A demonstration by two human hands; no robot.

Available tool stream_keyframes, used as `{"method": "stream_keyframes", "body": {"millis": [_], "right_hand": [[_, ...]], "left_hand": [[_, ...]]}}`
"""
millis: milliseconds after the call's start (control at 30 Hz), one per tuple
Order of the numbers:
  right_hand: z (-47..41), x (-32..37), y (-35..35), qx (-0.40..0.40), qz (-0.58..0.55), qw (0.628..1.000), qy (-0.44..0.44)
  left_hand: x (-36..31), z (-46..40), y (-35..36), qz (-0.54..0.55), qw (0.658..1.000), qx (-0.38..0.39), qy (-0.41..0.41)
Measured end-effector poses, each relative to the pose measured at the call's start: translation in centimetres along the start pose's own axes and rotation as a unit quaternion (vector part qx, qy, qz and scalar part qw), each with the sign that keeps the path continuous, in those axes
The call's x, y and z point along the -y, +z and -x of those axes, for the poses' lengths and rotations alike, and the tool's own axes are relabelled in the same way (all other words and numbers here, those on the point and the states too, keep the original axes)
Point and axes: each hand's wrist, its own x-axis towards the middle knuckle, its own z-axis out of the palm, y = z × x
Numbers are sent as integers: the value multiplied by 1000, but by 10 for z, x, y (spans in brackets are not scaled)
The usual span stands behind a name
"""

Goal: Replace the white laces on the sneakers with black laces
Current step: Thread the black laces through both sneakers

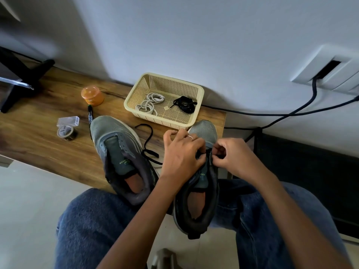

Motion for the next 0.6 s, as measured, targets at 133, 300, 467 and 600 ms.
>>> {"method": "stream_keyframes", "body": {"millis": [133, 300, 467, 600], "right_hand": [[1, 1, 2, -18, 50, 998, -44], [0, -1, 5, -32, 58, 996, -61], [1, -3, 6, -37, 2, 999, -37], [1, -7, -2, 17, -131, 986, 98]], "left_hand": [[5, -1, 0, 57, 998, 17, 3], [5, -2, -1, 72, 997, 19, 10], [3, -1, 1, 54, 998, 6, 19], [0, 0, 4, 42, 999, 0, 17]]}}
